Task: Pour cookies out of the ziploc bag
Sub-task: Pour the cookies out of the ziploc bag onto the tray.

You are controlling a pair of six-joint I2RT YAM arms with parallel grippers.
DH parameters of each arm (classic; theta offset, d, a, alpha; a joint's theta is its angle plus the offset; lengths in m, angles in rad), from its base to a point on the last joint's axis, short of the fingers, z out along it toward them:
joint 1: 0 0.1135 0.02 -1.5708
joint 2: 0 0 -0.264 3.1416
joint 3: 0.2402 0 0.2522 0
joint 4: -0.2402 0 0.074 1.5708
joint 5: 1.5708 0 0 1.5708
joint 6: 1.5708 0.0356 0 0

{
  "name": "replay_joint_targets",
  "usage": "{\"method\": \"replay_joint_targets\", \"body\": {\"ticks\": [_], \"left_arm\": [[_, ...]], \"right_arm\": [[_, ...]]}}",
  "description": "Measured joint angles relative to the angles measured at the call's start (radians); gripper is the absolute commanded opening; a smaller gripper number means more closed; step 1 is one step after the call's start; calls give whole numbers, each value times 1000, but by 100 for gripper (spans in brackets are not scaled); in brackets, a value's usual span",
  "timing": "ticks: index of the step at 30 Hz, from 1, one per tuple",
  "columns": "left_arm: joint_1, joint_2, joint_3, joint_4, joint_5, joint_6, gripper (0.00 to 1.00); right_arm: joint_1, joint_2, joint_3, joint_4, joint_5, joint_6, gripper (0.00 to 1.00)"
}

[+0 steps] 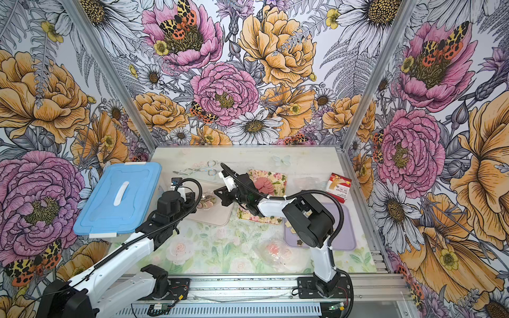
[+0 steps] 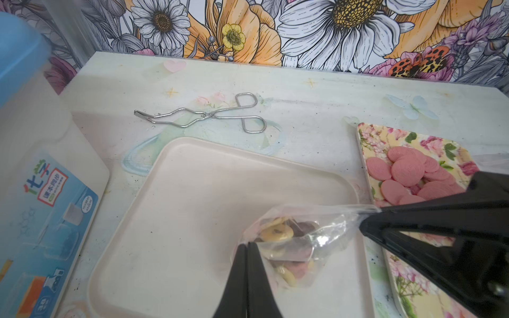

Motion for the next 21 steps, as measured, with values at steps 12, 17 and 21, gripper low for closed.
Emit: {"method": "replay_joint_targets", "body": {"ticks": [12,17,21], "left_arm": [[28,14,-3,50,80,32,62],[34,5,-26,84,154,44,86],[34,26,-24,85,193,39,89]], "right_arm": [[0,1,41,-31,-6,-23,0],[0,1,41,-31,-6,-22,0],[0,1,41,-31,-6,-22,0]]}}
